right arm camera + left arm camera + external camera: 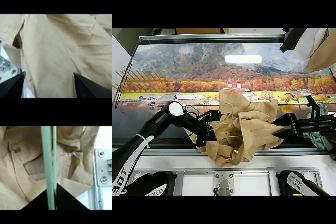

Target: Fold the clothes and pants, and hang the long-sleeved shirts on hangers.

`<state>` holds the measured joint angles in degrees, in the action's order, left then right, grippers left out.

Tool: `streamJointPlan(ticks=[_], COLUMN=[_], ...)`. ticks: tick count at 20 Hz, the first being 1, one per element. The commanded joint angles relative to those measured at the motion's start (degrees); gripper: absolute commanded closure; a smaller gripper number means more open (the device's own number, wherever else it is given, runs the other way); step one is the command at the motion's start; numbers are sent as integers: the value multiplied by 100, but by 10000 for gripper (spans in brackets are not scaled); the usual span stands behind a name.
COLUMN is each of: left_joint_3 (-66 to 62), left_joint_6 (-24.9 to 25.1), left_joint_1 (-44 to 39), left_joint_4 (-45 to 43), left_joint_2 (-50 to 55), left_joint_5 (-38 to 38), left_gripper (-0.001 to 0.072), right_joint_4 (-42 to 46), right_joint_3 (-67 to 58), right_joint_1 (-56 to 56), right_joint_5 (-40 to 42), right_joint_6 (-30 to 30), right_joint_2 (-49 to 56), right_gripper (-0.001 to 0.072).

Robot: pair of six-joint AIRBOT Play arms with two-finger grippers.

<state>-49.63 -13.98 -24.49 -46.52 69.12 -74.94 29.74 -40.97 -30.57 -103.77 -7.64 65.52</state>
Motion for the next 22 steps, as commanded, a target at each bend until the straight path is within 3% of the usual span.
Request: streamJointPlan(ticks=[1,22], left_joint_3=[0,0], left_joint_6=[2,2], left_joint_1=[-4,-4], left_joint_4=[0,2], left_joint_2=[4,4], left_joint_5=[4,13], left_gripper=[694,694], right_joint_4=[-385,-669], right_joint_3=[17,17], right_joint_1=[264,966], right_joint_5=[2,35], right_joint_6=[-146,-140], right_joint_2=[363,820], right_gripper=[50,50])
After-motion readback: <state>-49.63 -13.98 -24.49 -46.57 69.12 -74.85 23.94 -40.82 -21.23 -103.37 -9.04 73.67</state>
